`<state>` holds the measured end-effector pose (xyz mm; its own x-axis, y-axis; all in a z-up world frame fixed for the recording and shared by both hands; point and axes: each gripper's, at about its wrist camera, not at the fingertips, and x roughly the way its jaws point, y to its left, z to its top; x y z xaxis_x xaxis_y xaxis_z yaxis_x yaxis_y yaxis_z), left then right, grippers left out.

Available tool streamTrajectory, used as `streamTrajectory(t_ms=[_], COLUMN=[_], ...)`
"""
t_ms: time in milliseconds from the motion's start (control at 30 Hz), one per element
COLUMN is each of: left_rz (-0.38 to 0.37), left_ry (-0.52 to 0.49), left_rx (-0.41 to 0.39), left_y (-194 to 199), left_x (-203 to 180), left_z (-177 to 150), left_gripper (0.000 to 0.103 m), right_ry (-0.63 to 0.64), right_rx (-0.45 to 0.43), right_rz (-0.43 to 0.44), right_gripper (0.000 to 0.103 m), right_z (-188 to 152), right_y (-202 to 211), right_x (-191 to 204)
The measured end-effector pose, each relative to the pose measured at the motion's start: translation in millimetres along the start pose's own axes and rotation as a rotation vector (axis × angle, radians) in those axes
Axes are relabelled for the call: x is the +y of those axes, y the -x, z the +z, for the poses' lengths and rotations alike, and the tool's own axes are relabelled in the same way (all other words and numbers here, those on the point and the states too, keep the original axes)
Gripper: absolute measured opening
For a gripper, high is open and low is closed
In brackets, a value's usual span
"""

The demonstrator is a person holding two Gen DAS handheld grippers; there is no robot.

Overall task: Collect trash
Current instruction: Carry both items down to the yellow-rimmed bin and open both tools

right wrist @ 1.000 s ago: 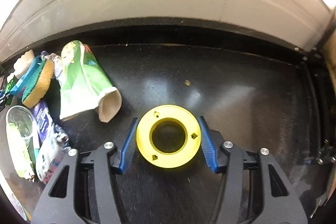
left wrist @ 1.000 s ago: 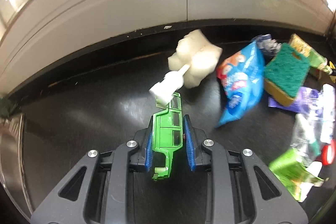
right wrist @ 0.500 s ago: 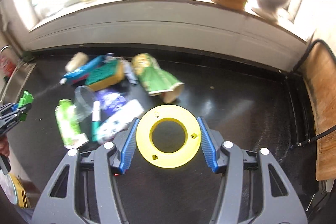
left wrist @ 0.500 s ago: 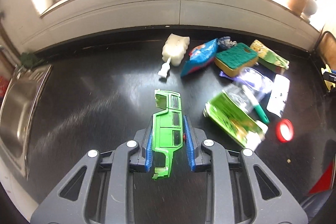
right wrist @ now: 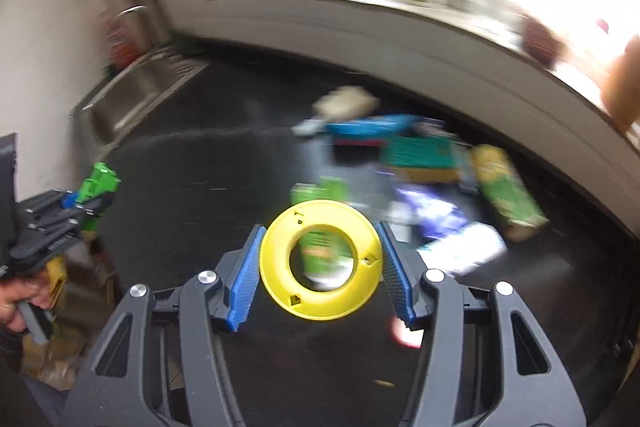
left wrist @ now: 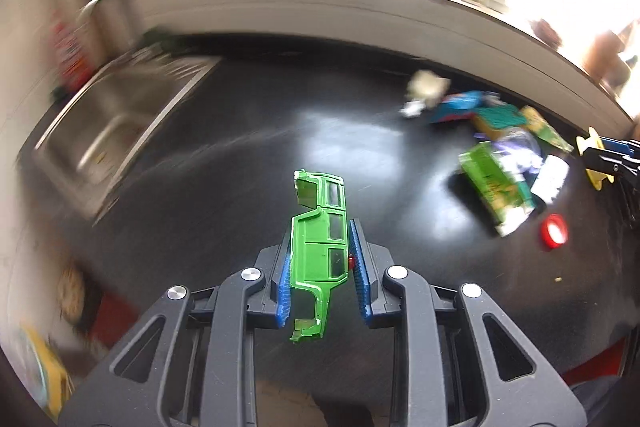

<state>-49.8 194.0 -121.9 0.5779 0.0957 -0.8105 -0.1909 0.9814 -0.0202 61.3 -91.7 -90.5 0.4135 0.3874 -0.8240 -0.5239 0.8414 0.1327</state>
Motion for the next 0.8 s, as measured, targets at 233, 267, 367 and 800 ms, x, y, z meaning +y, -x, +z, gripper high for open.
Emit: streamTrajectory(t_ms=[233, 267, 367, 800], left_rz=[0.186, 0.213, 0.248, 0.192], left_ry=[0.312, 0.369, 0.47, 0.638], left_rx=[0.075, 0.086, 0.112, 0.114], left_y=[27, 30, 27, -20], left_x=[127, 149, 186, 279], left_z=[-119, -144, -188, -267], left_gripper=[0.025, 0.025, 0.025, 0.025], right_ry=[0.322, 0.36, 0.473, 0.615], right_rx=[0.132, 0.156, 0.234, 0.437], right_rz=[0.375, 0.419, 0.515, 0.513], right_gripper=[0.055, 0.055, 0.055, 0.055], right_z=[5, 1, -17, -65], right_y=[-63, -71, -98, -188], right_x=[217, 247, 330, 492])
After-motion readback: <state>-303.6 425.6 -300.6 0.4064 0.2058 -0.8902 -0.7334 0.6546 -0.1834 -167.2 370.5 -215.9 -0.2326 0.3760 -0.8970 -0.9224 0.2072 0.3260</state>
